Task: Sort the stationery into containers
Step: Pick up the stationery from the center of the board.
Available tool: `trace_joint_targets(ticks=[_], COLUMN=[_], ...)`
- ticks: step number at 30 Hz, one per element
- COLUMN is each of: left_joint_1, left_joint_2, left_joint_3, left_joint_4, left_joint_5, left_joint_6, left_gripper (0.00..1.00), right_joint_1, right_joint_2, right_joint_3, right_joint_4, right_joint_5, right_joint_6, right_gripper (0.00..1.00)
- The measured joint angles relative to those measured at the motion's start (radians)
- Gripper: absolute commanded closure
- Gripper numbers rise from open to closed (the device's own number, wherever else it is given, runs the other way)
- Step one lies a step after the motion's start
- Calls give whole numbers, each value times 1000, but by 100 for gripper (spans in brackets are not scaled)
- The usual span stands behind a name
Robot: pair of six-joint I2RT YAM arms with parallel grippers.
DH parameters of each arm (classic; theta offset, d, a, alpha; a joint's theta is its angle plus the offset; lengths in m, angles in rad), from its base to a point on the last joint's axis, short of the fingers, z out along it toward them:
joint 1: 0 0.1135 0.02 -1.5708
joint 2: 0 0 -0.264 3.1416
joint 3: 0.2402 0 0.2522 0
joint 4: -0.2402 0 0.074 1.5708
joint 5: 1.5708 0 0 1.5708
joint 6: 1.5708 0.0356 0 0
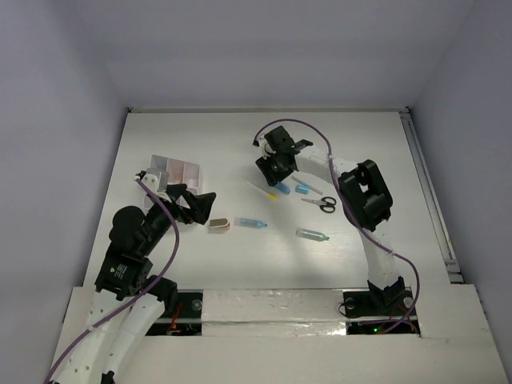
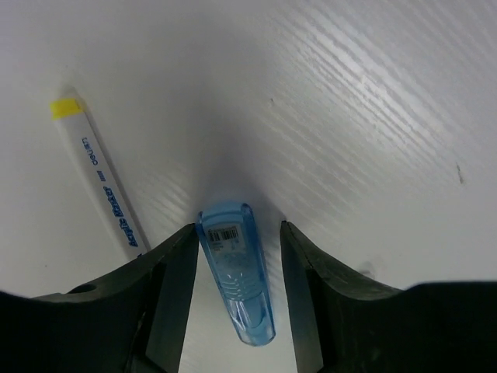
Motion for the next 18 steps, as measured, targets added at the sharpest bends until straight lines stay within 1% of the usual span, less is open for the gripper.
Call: trace_joint_targets(ticks=[4, 5, 6, 7, 14, 18], left_joint_1=[0, 0, 0, 0, 0, 0], left_joint_2=[0, 0, 0, 0, 0, 0], left_joint_3=[0, 0, 0, 0, 0, 0], left_joint_4=[0, 0, 0, 0, 0, 0], left_joint_5=[0, 0, 0, 0, 0, -1], left_joint_6=[0, 0, 0, 0, 0, 0], left_gripper=[1, 1, 1, 1, 1, 1], right_joint_1=[0, 0, 0, 0, 0, 0], right_joint_2=[24, 29, 29, 29, 29, 11], right_joint_3=[39, 43, 44, 45, 69, 92], right_joint_4=[-2, -2, -2, -2, -2, 25], right_joint_5=[0, 2, 5, 6, 50, 53], right_joint_6=[-8, -11, -15, -16, -23, -10], right_gripper=[56, 63, 66, 72, 77, 77])
